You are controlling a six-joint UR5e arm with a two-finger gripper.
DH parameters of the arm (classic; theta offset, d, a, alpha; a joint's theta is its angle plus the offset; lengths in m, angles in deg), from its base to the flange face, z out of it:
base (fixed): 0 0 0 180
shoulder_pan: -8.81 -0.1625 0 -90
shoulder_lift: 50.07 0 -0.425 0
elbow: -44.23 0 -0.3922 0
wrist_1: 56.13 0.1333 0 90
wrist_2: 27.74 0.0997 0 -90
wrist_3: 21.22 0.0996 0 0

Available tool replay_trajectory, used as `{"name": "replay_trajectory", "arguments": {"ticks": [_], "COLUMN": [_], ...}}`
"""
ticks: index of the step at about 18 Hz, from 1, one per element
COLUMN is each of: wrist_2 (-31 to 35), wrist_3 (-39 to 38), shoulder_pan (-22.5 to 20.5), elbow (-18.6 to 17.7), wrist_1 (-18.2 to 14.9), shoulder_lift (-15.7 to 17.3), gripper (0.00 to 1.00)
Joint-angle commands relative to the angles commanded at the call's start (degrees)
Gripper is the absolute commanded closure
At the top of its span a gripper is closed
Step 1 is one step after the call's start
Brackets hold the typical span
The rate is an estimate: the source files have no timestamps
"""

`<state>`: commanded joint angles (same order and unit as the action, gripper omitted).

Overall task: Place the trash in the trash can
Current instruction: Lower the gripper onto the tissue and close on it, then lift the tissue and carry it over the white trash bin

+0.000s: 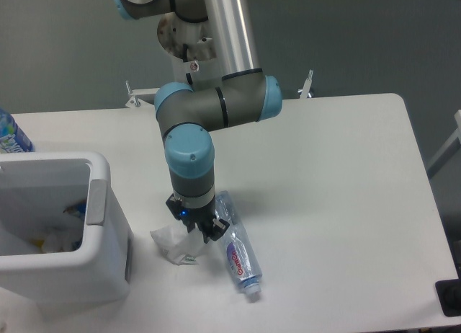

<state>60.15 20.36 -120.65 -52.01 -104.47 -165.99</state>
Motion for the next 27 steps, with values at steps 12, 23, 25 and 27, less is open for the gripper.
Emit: {"name": "replay_trajectory", "arguments": {"ticks": [12, 23, 25, 27], "wrist_2": [-5.6, -11.5, -14.5, -17.9], "wrist_3": [-12.2, -36.3, -36.6, -36.7], "shoulder_pan": [-1.7, -1.5, -0.3, -0.1], "elbow": [10.1, 25.4, 23.0, 18.9], "wrist_1": [0.5, 5.5, 5.5, 5.5], "shoulder_lift": [0.5, 1.8, 4.4, 8.7], "gripper": [1.0, 1.0, 1.0, 1.0]}}
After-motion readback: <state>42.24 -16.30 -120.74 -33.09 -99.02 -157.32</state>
